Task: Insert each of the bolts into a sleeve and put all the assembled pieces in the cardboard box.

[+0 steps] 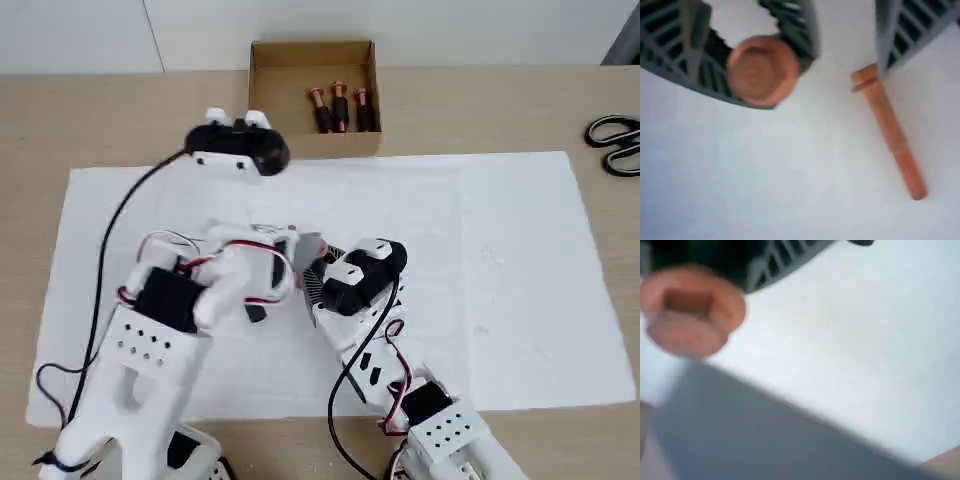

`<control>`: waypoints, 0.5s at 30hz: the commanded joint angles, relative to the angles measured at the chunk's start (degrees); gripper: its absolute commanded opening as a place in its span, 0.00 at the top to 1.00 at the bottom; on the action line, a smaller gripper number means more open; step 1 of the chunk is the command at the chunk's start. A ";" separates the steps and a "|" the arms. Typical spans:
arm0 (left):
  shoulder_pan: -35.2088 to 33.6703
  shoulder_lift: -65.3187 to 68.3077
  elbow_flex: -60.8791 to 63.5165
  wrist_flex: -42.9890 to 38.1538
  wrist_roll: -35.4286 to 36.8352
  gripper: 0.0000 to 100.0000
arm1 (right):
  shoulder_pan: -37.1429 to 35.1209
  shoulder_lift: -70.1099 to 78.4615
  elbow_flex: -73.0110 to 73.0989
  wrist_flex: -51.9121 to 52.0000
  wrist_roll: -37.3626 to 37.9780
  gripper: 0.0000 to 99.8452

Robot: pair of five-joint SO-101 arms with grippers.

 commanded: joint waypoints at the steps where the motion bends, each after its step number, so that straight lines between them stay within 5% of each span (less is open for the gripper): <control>1: -8.88 -0.53 -4.00 1.93 -6.42 0.78 | 2.24 -1.10 0.26 -1.71 0.35 1.00; 7: -19.34 -0.53 -3.91 4.48 -10.99 0.78 | 8.40 -0.84 -0.88 -0.92 0.70 1.00; 15: -22.33 -0.53 -1.63 4.40 -11.08 0.78 | 17.80 -0.75 -19.96 23.87 4.66 1.00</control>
